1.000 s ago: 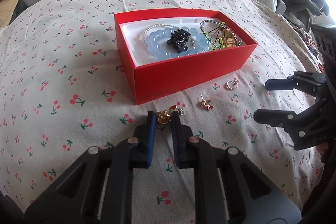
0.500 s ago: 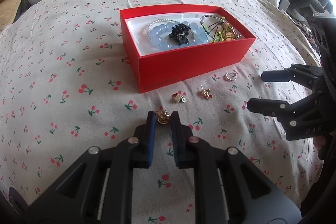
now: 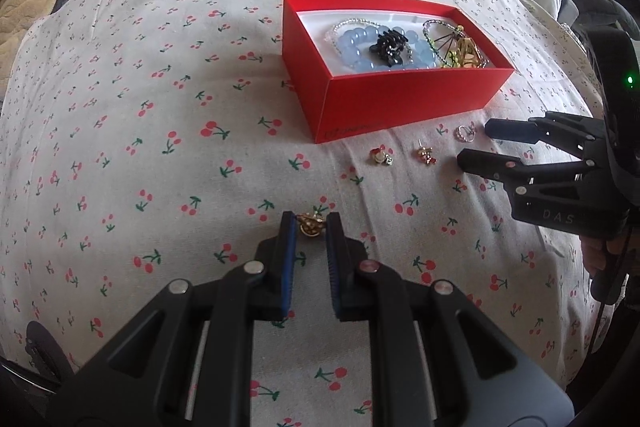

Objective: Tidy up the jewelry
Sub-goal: 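Grasp a gold earring with the left tool while the right tool approaches the silver ring, then hold the gold earring in the left tool while the right tool grasps the silver ring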

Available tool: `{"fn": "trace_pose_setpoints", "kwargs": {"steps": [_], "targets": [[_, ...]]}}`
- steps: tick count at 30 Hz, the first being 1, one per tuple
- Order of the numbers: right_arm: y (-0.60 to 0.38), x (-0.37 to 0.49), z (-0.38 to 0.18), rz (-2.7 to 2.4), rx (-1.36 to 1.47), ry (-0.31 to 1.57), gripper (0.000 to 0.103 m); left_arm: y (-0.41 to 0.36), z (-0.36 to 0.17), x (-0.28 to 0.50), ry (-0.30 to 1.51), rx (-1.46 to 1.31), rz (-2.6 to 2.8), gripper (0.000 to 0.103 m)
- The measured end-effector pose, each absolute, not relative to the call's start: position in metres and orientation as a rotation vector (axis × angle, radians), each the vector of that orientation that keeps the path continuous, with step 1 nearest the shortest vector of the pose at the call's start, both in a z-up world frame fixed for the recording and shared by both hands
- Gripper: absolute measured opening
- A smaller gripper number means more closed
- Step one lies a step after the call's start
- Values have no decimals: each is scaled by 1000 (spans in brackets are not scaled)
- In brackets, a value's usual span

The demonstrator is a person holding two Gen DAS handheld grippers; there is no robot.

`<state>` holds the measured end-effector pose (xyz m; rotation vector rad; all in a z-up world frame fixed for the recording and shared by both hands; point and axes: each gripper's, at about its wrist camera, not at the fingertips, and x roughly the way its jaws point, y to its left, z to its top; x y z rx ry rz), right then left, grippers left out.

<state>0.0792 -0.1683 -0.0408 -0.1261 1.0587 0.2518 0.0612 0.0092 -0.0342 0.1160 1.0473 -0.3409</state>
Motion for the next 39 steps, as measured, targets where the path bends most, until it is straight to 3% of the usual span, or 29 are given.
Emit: {"fn": "trace_pose_setpoints", "kwargs": {"steps": [14,19,39], "targets": [[-156,87,-42,265,-123,1059,33,13,-34,62,1061,107,-336,16],[-155,90,-42,272,-120,1062,19,11,-35,62,1063,115,-338,16],[-153,87,-38,262,-118,1056,18,18,-29,62,1053,93,-321,16]]}}
